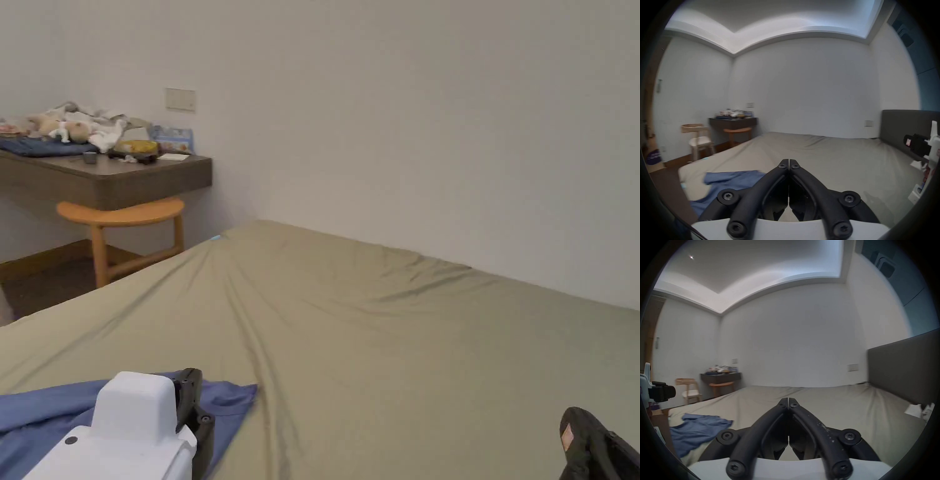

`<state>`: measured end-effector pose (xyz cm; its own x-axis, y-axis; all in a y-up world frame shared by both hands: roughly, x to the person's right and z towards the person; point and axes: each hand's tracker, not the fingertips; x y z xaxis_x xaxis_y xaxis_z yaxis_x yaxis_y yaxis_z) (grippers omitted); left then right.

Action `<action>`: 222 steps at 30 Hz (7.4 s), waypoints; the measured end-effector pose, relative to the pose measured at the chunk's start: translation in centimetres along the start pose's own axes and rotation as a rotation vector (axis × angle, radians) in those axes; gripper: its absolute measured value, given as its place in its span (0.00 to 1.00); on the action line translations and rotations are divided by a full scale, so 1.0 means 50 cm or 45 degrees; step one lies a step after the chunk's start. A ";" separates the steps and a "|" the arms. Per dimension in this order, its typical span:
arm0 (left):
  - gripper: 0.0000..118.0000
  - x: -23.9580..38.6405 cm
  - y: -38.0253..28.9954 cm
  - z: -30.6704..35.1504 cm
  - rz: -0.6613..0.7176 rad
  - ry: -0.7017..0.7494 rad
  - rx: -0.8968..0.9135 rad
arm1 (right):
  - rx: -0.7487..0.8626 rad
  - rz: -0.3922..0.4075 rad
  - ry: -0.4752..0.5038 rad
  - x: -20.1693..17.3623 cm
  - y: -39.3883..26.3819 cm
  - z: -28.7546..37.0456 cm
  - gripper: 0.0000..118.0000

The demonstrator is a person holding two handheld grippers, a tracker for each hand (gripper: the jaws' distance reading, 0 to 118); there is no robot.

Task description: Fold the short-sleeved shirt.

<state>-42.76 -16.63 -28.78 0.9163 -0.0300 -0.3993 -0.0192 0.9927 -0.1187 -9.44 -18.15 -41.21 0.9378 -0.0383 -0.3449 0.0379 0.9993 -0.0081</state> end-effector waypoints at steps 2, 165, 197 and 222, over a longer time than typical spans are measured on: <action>0.00 -0.063 -0.010 0.031 -0.007 0.151 -0.023 | -0.011 0.006 0.148 -0.068 -0.007 -0.034 0.00; 0.23 0.433 -0.354 -0.292 -0.325 -0.849 -0.848 | -0.621 -0.201 -0.579 0.228 -0.187 0.239 0.00; 0.04 0.281 -0.241 -0.164 0.129 -0.640 -0.902 | -1.232 -0.024 -0.321 0.524 -0.357 -0.012 0.66; 0.04 0.220 0.116 -0.218 0.074 -0.891 -0.445 | -0.369 -0.027 -0.522 0.402 0.175 0.127 0.05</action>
<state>-37.13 -12.46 -43.79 0.9466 0.2167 0.2387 -0.0933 0.8929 -0.4405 11.92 -10.23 -42.23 0.9985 0.0008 0.0549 0.0153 0.9565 -0.2912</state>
